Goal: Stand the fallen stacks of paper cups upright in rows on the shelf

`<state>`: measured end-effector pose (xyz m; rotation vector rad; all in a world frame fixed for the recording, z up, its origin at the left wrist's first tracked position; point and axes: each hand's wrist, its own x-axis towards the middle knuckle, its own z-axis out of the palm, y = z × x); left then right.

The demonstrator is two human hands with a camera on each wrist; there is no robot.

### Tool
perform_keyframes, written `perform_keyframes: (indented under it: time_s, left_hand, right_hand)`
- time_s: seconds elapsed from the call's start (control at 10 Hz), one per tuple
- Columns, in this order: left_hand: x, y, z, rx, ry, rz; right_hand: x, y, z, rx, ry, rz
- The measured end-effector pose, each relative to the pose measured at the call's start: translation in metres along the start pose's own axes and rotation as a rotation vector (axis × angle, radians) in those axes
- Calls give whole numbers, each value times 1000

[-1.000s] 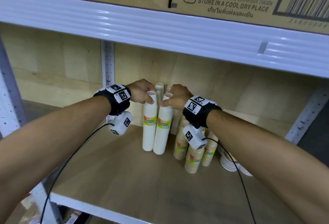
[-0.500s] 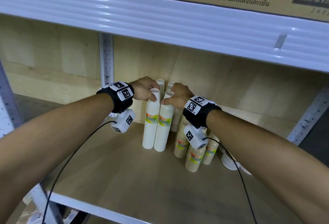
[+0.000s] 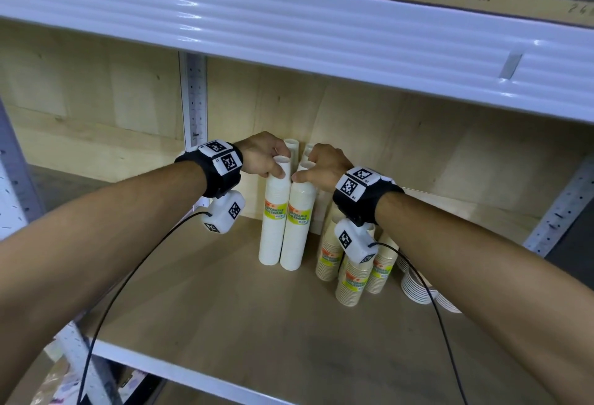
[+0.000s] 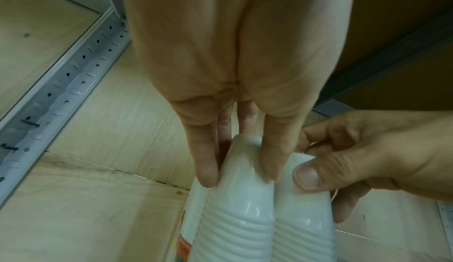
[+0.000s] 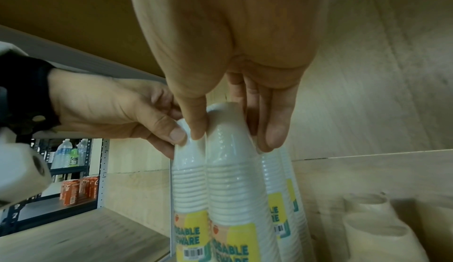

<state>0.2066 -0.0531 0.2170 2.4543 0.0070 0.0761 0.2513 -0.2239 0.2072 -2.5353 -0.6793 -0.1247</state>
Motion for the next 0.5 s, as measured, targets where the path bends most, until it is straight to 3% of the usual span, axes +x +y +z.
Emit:
perform_keyframes:
  time_s: [0.3, 0.5]
  left_hand:
    - [-18, 13, -16, 170, 86, 38]
    - [-61, 15, -11, 129, 232, 91]
  right_hand:
    - [-26, -11, -18, -109, 73, 2]
    - [-71, -5, -5, 38, 161, -71]
